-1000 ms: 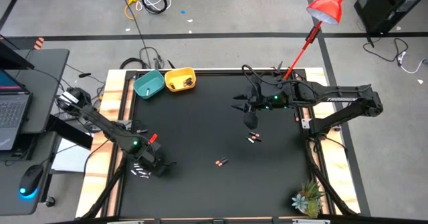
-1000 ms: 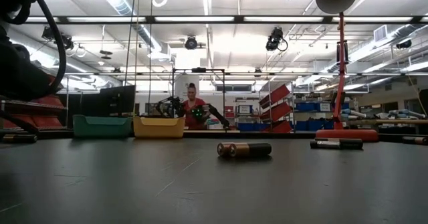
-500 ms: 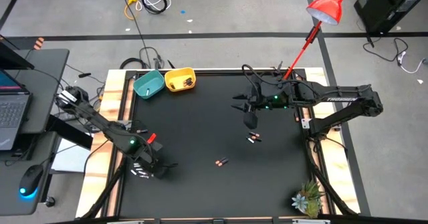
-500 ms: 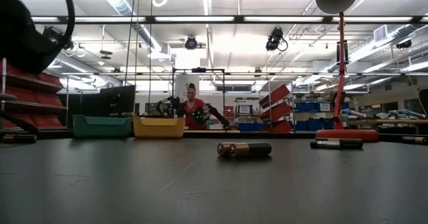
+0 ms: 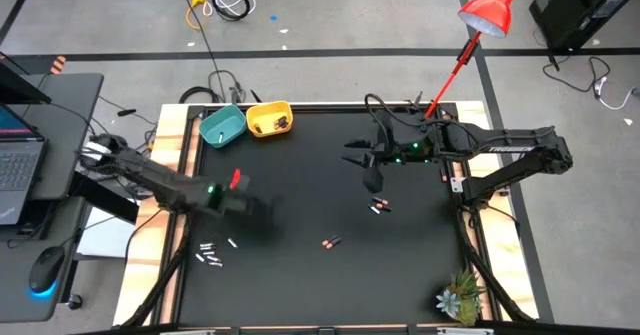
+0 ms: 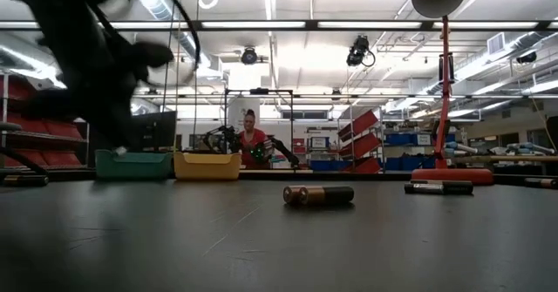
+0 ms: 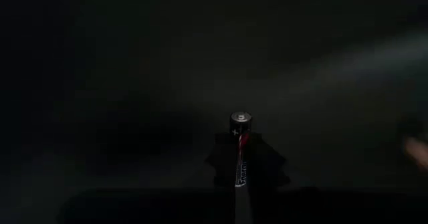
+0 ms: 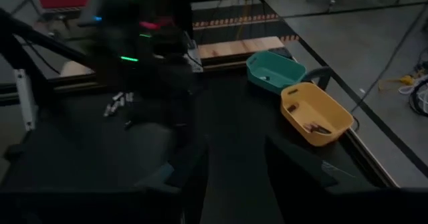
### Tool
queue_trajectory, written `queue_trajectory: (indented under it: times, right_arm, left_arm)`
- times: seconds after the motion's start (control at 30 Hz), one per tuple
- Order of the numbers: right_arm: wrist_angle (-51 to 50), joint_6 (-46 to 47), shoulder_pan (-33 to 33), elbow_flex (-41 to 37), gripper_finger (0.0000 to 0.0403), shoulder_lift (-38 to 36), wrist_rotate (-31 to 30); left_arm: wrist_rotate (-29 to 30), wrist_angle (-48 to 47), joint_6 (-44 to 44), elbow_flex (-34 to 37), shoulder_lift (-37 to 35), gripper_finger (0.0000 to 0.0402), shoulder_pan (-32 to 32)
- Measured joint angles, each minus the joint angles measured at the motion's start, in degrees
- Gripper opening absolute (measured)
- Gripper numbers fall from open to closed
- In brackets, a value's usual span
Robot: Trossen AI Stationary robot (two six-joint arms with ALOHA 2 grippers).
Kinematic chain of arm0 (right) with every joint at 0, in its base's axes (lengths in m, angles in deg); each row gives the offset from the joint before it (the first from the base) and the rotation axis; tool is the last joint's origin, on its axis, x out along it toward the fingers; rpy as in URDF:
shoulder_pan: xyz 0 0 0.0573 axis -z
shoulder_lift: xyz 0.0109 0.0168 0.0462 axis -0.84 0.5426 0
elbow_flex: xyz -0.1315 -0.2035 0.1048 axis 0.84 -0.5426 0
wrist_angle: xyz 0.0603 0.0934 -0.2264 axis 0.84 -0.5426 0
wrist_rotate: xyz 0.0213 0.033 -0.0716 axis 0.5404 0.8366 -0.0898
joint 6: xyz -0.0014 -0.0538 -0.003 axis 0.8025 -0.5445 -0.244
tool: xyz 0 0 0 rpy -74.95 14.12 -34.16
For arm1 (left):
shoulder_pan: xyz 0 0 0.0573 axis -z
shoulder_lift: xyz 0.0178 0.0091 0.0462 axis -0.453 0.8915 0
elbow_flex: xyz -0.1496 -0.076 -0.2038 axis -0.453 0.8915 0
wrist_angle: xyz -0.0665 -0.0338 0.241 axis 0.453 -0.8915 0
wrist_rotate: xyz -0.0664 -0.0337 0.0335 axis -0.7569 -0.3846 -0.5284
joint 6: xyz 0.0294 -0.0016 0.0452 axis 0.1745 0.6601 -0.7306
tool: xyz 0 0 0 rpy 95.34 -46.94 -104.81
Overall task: Sort batteries
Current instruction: Put the silver battery into the blue bin
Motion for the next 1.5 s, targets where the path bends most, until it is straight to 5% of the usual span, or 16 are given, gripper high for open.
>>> queue_trajectory:
  times: [0.3, 0.63, 1.0, 1.3, 1.5]
  right_arm:
    - [-0.47, 4.73, -3.04, 0.0, 0.0158, 0.0, 1.88]
    - [-3.52, 12.28, -7.31, 0.0, 0.0158, 0.0, -2.62]
    - [-4.04, 12.66, -6.67, 0.0, 0.0158, 0.0, -5.81]
    - [-4.03, 14.28, -5.44, 0.0, 0.0158, 0.0, -5.26]
    - [-4.04, 14.6, -5.25, 0.0, 0.0158, 0.0, -5.2]
  left_arm:
    - [-10.64, 0.02, -30.47, 0.79, -1.52, 0.001, -31.28]
    - [-19.75, 0.98, -48.64, 0.66, -6.46, 0.0003, -57.94]
    - [-20.97, 0.47, -70.0, -8.82, -1.43, 0.0059, -57.09]
    - [-17.17, 7.61, -74.34, -8.87, 8.57, 0.019, -51.72]
    - [-16.96, 7.72, -77.03, -8.87, 12.82, 0.021, -52.0]
